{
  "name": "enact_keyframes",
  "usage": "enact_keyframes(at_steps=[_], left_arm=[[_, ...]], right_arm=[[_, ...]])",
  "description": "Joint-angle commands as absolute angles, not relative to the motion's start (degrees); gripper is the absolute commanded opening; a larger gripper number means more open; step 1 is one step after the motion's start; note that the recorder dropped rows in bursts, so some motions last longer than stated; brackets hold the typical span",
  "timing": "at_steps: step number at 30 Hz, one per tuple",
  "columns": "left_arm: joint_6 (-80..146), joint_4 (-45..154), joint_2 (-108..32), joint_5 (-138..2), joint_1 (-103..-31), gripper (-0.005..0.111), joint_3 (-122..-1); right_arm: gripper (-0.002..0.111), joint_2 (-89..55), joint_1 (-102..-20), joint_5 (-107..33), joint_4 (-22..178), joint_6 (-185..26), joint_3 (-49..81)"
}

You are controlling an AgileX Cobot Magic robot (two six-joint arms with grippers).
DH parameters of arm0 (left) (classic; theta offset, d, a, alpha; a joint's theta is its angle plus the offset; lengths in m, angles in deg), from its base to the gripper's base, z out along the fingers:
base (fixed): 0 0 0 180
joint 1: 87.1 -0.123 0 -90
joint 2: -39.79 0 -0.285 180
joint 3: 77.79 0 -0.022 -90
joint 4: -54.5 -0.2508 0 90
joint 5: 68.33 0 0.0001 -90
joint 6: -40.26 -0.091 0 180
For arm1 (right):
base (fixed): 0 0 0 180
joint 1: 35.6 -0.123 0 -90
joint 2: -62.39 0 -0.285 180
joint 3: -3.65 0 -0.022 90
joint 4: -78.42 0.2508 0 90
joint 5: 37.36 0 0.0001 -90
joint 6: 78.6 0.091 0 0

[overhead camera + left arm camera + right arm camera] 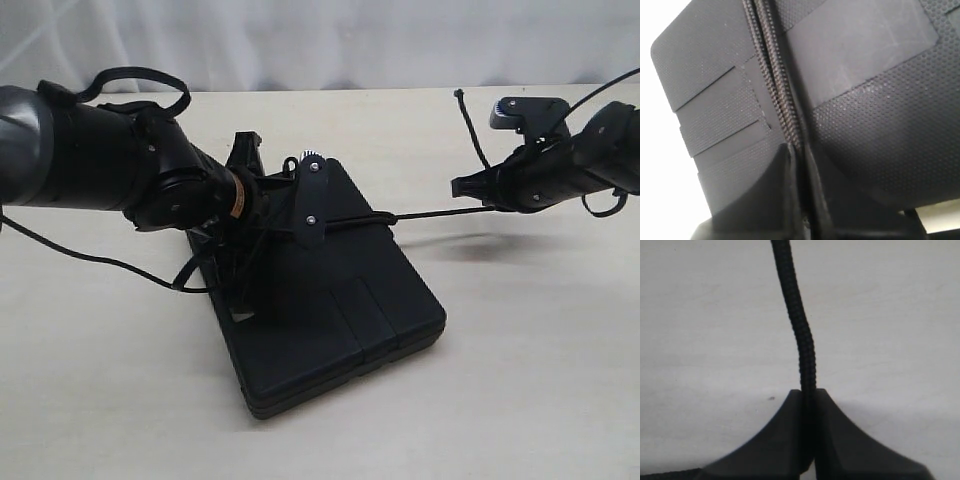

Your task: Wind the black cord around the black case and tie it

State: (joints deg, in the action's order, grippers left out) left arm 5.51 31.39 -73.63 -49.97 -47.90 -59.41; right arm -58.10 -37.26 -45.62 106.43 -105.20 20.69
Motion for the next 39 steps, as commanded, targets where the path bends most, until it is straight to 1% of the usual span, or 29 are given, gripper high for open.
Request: enact_keyframes(at_steps=[1,5,11,14,17,18,20,22,28,34,39], left_arm=[[5.56,31.22,-73.35,-40.61,-50.77,0.0,-58.56],[5.56,31.6,-73.35,-40.64,-51.34,0.0,-58.56],[5.34,38.49,-73.35,-45.91,-51.34,0.001,-58.56],[2.76,40.16,-73.35,-45.46,-51.34,0.011,-58.56],[2.53,40.27,-73.35,-44.23,-51.34,0.027,-58.56],[2.53,40.27,-73.35,-44.1,-51.34,0.034,-58.56],[2.53,40.27,-73.35,-43.45,-51.34,0.042,-58.56],[2.53,40.27,-73.35,-43.18,-51.34,0.047,-58.56],[2.53,40.15,-72.87,-46.89,-51.34,0.049,-58.67],[2.8,47.17,-72.87,-59.75,-50.4,0.049,-58.67],[2.66,47.57,-72.87,-61.19,-48.02,0.049,-58.67]], right_arm=[[0.004,-58.28,-34.93,-40.23,104.94,-105.94,20.6],[0.004,-58.31,-34.93,-40.11,104.94,-105.94,20.5],[0.004,-58.31,-34.93,-40.02,104.94,-105.94,20.5],[0.004,-58.31,-34.93,-40.02,104.94,-105.94,20.5],[0.004,-58.31,-34.93,-39.9,104.94,-105.94,20.5],[0.004,-58.31,-34.93,-39.77,104.94,-105.94,20.5],[0.004,-58.31,-34.93,-39.66,104.94,-105.94,20.5],[0.004,-58.31,-34.93,-39.54,104.94,-105.94,20.5],[0.004,-58.31,-34.93,-39.37,104.94,-105.94,20.5],[0.004,-58.31,-34.93,-39.37,104.94,-105.94,20.5],[0.004,-58.31,-34.93,-39.55,104.94,-105.62,20.5]])
